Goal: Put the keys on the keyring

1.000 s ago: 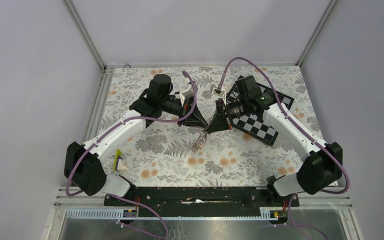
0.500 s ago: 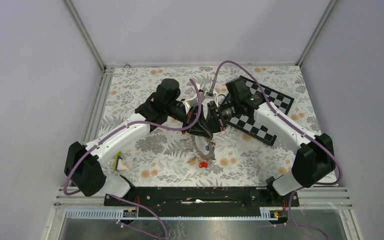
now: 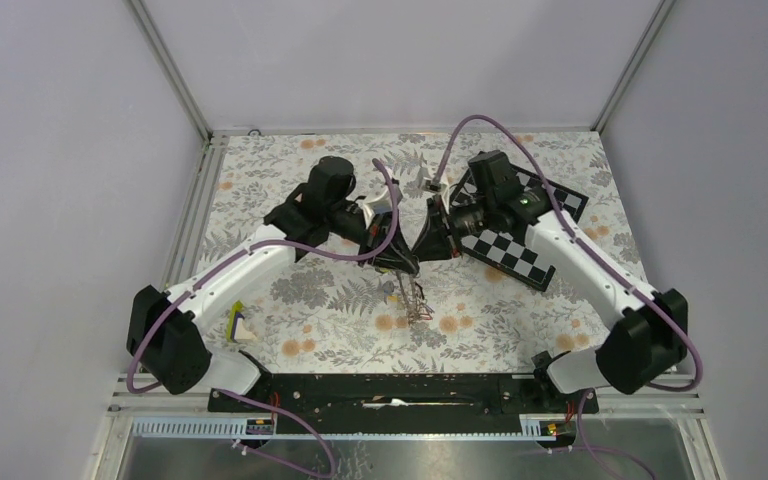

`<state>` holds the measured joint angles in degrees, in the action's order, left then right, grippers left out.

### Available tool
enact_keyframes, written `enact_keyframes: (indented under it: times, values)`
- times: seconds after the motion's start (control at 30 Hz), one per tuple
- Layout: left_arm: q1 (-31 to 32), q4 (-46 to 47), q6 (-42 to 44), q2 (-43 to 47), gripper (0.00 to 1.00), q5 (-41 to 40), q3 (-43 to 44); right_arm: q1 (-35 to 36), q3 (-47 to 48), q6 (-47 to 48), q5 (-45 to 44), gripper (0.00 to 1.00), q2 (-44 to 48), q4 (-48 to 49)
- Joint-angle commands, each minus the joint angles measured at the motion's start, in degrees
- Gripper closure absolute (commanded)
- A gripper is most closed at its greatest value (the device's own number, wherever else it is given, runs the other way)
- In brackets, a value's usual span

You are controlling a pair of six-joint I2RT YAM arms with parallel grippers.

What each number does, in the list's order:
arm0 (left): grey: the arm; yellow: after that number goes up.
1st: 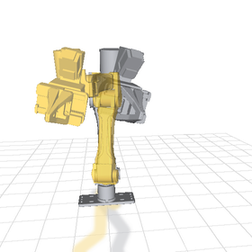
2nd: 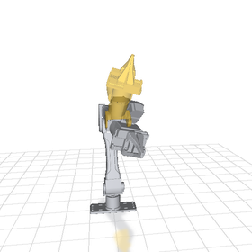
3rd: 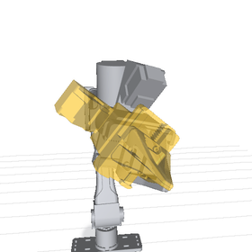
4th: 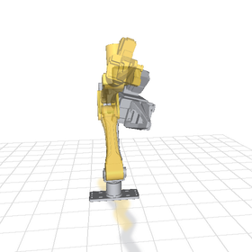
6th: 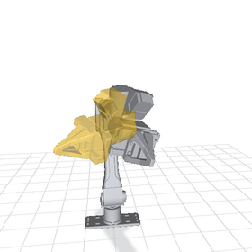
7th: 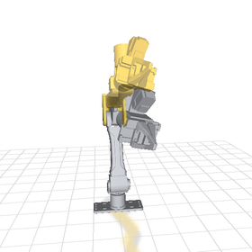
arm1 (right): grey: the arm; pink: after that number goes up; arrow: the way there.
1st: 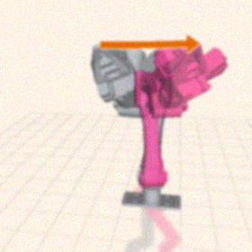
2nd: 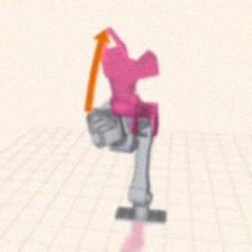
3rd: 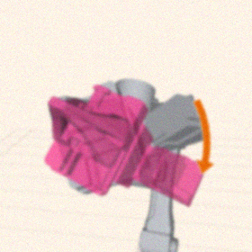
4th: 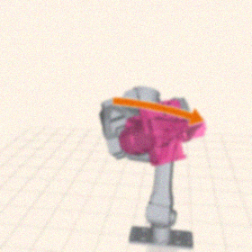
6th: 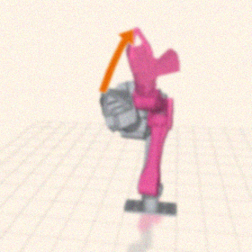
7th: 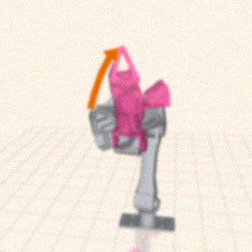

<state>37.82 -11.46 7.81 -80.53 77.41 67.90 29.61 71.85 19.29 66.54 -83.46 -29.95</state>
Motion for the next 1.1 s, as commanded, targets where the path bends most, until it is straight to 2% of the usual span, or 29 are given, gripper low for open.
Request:
enact_keyframes:
  times: [0.0, 0.13, 0.27, 0.3, 0.4, 0.53, 0.67, 0.87, 1.07]
  values:
    - [-2.5, 0.2, 1.4, 3.3, 1.00, -1.8, 2.7, -1.6, 1.1, 6.1, -4.8, 0.83, 6.6, -4.6]
    - [-4.7, 0.2, 1.0, 3.9, 1.00, -2.5, 2.2, -1.7, -0.2, 7.8, -9.4, 0.94, 10.0, -6.3]
    - [-6.2, 1.1, 0.5, 4.3, 1.00, -2.0, 1.2, -1.7, -1.0, 8.0, -12.9, 0.95, 11.7, -7.2]
    - [-6.4, 1.8, 0.0, 4.3, 1.00, -1.9, 1.0, -1.7, -1.2, 7.9, -13.4, 0.94, 11.9, -7.2]
    - [-7.1, 2.6, -2.0, 4.0, 1.00, -4.4, 0.3, -1.7, -1.5, 7.3, -15.2, 0.82, 12.4, -7.0]
    - [-8.6, 0.8, -2.8, 4.3, 1.00, -13.3, -0.7, -1.8, -3.0, 7.7, -20.3, 0.73, 13.8, -6.6]
    - [-8.9, 2.4, -3.6, 3.6, 1.00, -24.8, -1.0, -3.1, -5.0, 6.1, -23.4, 0.71, 16.1, -4.5]
    - [-10.3, 11.1, -11.5, -2.7, 1.00, -24.5, -0.7, -6.3, -6.3, 4.9, -24.3, 0.67, 17.8, -4.2]
    - [-15.2, 11.2, -12.5, -6.8, 1.00, -30.0, -3.1, -7.4, -8.6, 4.8, -25.1, 0.65, 18.6, -4.2]
